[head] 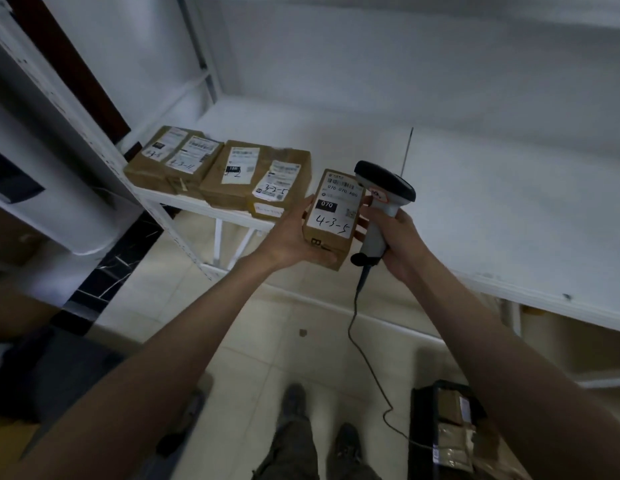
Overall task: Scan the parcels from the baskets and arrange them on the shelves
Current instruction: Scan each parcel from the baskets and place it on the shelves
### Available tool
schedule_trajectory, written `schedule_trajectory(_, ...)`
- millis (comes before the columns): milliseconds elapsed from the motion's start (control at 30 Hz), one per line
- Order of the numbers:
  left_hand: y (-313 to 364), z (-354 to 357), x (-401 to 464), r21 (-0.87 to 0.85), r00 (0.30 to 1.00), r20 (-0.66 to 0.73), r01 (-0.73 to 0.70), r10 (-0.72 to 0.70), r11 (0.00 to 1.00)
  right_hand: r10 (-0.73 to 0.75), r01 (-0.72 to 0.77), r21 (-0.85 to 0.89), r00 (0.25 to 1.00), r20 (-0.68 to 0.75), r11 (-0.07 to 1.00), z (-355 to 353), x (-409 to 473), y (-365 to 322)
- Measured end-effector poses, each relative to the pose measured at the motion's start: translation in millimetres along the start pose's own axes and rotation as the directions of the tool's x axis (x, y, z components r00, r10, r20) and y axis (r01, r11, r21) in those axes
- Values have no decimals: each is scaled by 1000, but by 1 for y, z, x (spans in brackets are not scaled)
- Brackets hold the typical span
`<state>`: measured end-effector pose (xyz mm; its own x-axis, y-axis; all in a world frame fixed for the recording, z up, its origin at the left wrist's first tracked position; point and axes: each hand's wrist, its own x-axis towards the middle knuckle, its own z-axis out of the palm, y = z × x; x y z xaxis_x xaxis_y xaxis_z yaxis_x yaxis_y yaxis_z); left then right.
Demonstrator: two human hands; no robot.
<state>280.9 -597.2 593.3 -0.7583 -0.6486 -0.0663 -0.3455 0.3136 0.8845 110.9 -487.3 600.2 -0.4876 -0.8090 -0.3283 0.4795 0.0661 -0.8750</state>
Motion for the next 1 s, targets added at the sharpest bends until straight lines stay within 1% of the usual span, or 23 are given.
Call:
schedule_trajectory(33, -2, -7, 14, 57, 1000, 8, -1, 1, 998, 4, -4, -3, 1000, -4, 1000, 4, 13, -2)
schedule_trajectory(100, -7, -20, 44, 236, 1000, 21, -8, 3, 972, 12, -12, -13, 1000, -16, 1000, 12, 37, -6)
schedule_trajectory(167, -14, -30, 69, 452, 1000, -1, 10, -10, 892, 20, -20, -18, 999, -32, 1000, 19, 59, -9)
schedule_trajectory(200, -18, -34, 81, 524, 1000, -19, 15, -5, 852, 28, -29, -20, 999, -44, 999, 23, 70, -9)
schedule_trajectory(267, -28, -41, 101, 585, 1000, -21, 8, 6, 811, 51, -54, -42, 996, -69, 998, 32, 90, -7)
schedule_trajectory(433, -57, -53, 133, 601, 1000, 25, -24, 11, 799, 71, -96, -150, 984, -162, 984, 48, 127, 3)
schedule_trajectory(500, -70, -54, 137, 611, 999, 47, -33, 5, 791, 82, -109, -157, 982, -172, 982, 50, 134, 7)
schedule_trajectory(600, -82, -50, 136, 607, 999, 45, -36, 11, 794, 86, -114, -153, 980, -179, 982, 52, 137, 13)
schedule_trajectory(733, -85, -43, 134, 644, 994, 68, -113, 90, 757, 64, -98, -160, 977, -203, 982, 50, 131, 22)
schedule_trajectory(833, -76, -36, 137, 591, 982, 118, -188, 146, 784, 25, -75, -174, 962, -271, 982, 38, 116, 28)
schedule_trajectory(933, -51, -15, 138, 556, 957, 150, -289, 247, 780, -18, -25, -130, 948, -317, 991, 14, 86, 30)
schedule_trajectory(1000, -29, 10, 135, 501, 936, 199, -353, 291, 790, -47, 13, -95, 928, -371, 995, -8, 56, 30)
